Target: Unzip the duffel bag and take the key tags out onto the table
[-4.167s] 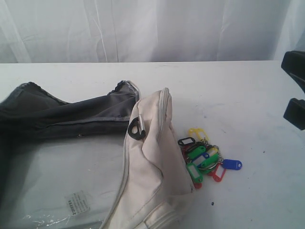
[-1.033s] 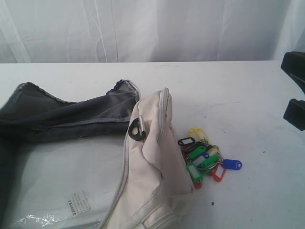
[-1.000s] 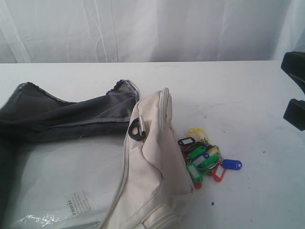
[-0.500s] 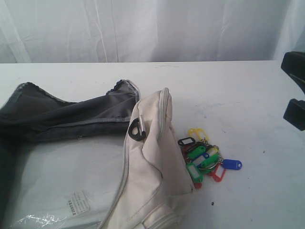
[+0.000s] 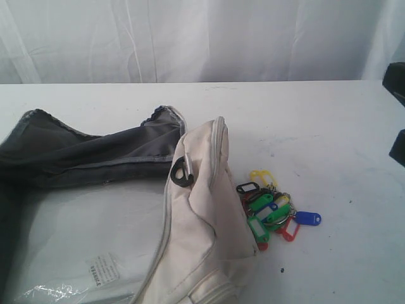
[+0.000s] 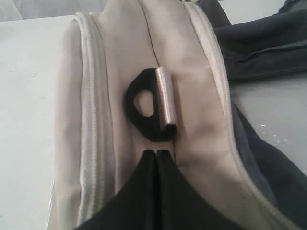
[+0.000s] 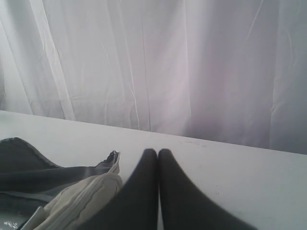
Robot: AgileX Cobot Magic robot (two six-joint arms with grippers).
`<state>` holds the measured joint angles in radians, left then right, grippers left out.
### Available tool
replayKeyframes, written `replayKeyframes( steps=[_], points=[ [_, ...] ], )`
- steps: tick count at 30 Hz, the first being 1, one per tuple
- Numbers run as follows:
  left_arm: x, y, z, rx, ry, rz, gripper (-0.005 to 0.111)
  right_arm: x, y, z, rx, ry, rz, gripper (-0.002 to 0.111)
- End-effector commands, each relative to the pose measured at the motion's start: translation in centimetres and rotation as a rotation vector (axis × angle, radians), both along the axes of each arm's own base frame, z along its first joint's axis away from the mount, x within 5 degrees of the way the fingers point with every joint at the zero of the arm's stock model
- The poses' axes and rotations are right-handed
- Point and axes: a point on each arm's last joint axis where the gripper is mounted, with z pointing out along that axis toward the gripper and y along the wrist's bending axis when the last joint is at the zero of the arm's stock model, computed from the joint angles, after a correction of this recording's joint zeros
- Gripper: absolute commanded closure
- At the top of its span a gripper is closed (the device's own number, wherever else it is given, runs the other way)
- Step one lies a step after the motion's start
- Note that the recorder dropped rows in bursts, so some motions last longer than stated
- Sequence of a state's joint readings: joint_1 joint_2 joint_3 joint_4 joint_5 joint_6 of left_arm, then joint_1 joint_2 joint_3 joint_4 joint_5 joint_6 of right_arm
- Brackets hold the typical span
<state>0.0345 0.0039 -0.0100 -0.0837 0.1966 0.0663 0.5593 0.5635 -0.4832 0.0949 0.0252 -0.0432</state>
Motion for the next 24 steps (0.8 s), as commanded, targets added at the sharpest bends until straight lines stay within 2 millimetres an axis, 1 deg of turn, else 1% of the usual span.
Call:
replayKeyframes(
  steps=[1, 4, 7, 11, 15, 20, 24],
  points=[
    [-0.1, -0.1, -0.6, -0.018, 0.042, 0.0, 0.107, -0.9, -1.3, 0.7, 0.031, -0.063, -0.052, 0.108],
    [-0.1, -0.1, -0.6, -0.018, 0.042, 0.0, 0.107, -1.5, -2.4, 1.2, 0.051, -0.104, -0.123, 0.108],
    [-0.1, -0.1, -0.6, -0.018, 0.042, 0.0, 0.107, -2.0, -3.6, 1.6, 0.061, -0.142, -0.23, 0.108],
    [-0.1, -0.1, -0.6, -0.018, 0.042, 0.0, 0.107, -2.5, -4.8, 0.9, 0.03, -0.074, -0.344, 0.108],
    [-0.1, -0.1, -0.6, -0.018, 0.042, 0.0, 0.107, -2.9, -5.6, -0.6, -0.014, 0.046, -0.438, 0.108],
    [-0.1, -0.1, -0.6, -0.018, 0.042, 0.0, 0.107, -3.3, -5.9, -3.2, -0.024, 0.081, -0.477, 0.108],
    [-0.1, -0.1, -0.6, -0.018, 0.042, 0.0, 0.107, -3.9, -5.9, -6.0, -0.031, 0.104, -0.477, 0.108]
  ],
)
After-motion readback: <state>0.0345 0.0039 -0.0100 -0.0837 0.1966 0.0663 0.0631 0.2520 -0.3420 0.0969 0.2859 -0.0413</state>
